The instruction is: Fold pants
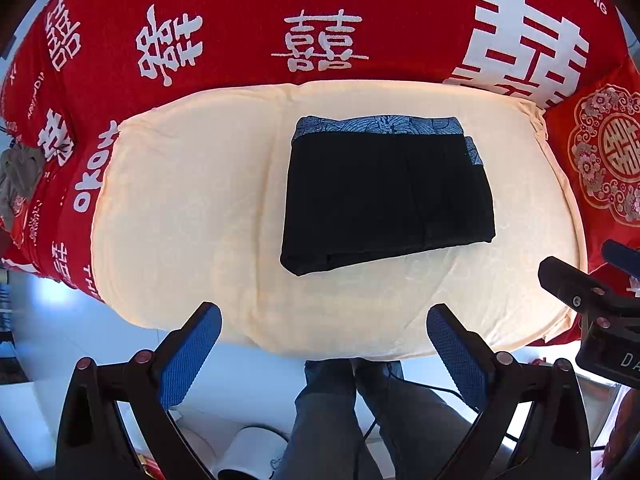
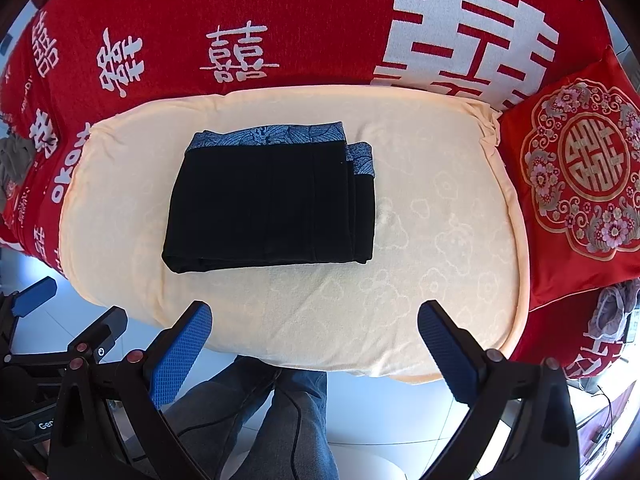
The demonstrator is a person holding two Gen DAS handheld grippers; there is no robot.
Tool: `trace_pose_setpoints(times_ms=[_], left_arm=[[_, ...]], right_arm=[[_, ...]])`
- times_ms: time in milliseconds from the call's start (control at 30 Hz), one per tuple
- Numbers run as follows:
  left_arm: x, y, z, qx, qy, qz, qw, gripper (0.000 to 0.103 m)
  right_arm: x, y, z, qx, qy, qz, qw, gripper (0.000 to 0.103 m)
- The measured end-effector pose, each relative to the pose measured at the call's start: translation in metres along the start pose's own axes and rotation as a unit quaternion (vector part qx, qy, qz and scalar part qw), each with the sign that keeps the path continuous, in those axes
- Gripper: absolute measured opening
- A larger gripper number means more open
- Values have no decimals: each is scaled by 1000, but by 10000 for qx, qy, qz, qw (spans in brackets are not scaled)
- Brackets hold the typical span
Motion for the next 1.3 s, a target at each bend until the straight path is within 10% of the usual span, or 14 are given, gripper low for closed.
trace_pose_setpoints(times_ms=[1300], left_arm=[[-2, 4, -9, 48, -34, 34, 10000, 103]], right_arm=[[-2, 2, -1, -16, 0, 19, 10000, 103]])
Point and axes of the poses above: each gripper's, at about its wrist camera, not at the fingertips, and x roughly against the way its jaws point, z to its left, y to its top, the point moved 4 cm from there along -x, roughly the way its jaws point
